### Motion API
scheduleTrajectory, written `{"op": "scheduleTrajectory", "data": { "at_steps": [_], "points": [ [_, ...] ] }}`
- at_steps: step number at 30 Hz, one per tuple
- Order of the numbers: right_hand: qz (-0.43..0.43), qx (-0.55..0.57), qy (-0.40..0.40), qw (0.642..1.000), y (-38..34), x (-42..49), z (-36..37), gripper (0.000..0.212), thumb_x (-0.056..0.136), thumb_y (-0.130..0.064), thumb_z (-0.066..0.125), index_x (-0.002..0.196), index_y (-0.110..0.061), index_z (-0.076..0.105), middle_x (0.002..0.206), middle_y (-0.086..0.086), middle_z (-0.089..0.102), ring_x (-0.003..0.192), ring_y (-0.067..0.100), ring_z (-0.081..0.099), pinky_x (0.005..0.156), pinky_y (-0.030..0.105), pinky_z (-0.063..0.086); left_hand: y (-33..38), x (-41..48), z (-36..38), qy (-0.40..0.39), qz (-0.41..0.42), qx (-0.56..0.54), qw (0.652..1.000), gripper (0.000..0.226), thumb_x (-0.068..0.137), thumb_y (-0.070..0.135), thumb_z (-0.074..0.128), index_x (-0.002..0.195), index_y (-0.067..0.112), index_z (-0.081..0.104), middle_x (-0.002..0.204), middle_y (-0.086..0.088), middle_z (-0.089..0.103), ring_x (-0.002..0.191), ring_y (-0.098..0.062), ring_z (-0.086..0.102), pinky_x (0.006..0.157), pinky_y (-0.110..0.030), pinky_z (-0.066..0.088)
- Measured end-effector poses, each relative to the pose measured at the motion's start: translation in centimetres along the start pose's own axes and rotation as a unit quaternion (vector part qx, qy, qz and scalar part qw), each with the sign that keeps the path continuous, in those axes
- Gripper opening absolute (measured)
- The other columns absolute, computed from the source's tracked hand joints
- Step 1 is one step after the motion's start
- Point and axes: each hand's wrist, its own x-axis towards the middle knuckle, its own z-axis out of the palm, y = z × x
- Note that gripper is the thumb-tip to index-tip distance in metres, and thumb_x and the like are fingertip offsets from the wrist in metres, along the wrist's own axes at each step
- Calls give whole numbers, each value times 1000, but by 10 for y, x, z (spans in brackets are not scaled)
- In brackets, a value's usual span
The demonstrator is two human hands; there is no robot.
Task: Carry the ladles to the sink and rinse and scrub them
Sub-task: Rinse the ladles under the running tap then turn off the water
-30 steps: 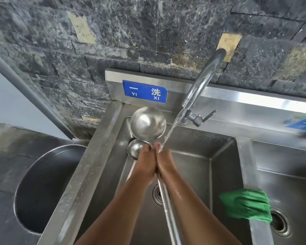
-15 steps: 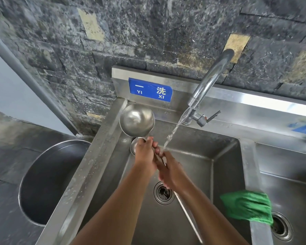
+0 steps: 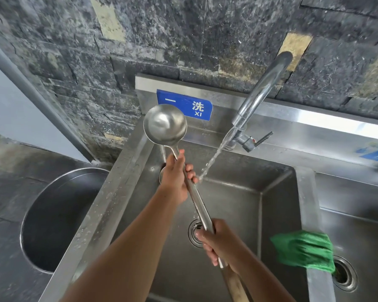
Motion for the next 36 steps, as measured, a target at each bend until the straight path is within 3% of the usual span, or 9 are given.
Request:
{"op": "scheduleTrajectory", "data": {
  "at_steps": [5, 14, 17, 20, 23, 25, 27, 32, 36],
  "points": [
    [13, 57, 57, 997, -15, 9, 32, 6, 70, -15, 47, 64, -15, 49, 41, 2, 47, 29, 20, 42, 41, 31, 41, -38, -25, -7, -20, -23, 116, 993, 15, 100, 25, 46, 87, 20, 43, 55, 6, 37, 38, -9, 29, 41, -20, 31],
    [-14, 112, -76, 991, -5, -14, 65, 11, 85, 0, 50, 90, -9, 54, 57, 9, 63, 44, 21, 62, 47, 31, 53, -46, -46, -48, 9, -100, 179, 979, 35, 103, 40, 36, 81, 16, 50, 52, 4, 38, 35, -9, 27, 38, -18, 27],
    [20, 115, -125, 985, 7, -15, 73, 31, 84, -8, 57, 111, -23, 53, 85, -4, 65, 80, 13, 65, 75, 24, 54, -62, -51, -71, 14, -142, 197, 970, 25, 98, 28, 47, 85, 8, 57, 51, -1, 45, 34, -11, 31, 37, -18, 28],
    [27, 85, -121, 989, 22, -7, 72, 35, 88, -11, 61, 123, -15, 56, 105, -9, 63, 98, 0, 61, 86, 11, 45, -83, -46, -86, 19, -138, 231, 963, 24, 96, 17, 46, 77, 6, 56, 52, -7, 48, 36, -16, 37, 37, -19, 32],
    [29, 106, -95, 989, 41, 6, 70, 34, 98, -19, 59, 132, -17, 57, 125, 4, 67, 120, 14, 62, 103, 36, 50, -100, -24, -95, 26, -110, 257, 960, 22, 96, -1, 44, 80, 2, 58, 59, -13, 55, 44, -19, 49, 41, -22, 40],
    [87, 167, -89, 978, 51, 16, 68, 34, 96, -29, 62, 130, -24, 59, 127, 3, 67, 116, 21, 64, 86, 42, 59, -110, -7, -100, 17, -108, 261, 959, 23, 95, -8, 43, 82, 2, 59, 70, -16, 57, 50, -20, 55, 41, -23, 43],
    [116, 182, -80, 973, 62, 33, 64, 33, 96, -33, 61, 128, -25, 58, 125, 2, 66, 112, 21, 64, 72, 35, 60, -123, 12, -104, 22, -112, 246, 963, 21, 95, -9, 46, 85, 3, 61, 76, -16, 61, 50, -16, 62, 39, -21, 47],
    [151, 180, -43, 971, 89, 68, 58, 26, 96, -28, 62, 117, -13, 62, 117, 9, 65, 100, 23, 65, 71, 36, 61, -150, 47, -119, 50, -137, 194, 970, 24, 96, -8, 46, 116, -5, 59, 89, -16, 65, 69, -23, 64, 47, -22, 53],
    [128, 134, 22, 983, 109, 83, 70, 15, 94, -25, 63, 104, -14, 66, 91, 6, 67, 88, 24, 71, 71, 40, 64, -164, 61, -133, 53, -141, 187, 971, 36, 94, -13, 42, 129, -9, 52, 102, -26, 64, 71, -27, 64, 47, -24, 54]
  ]
}}
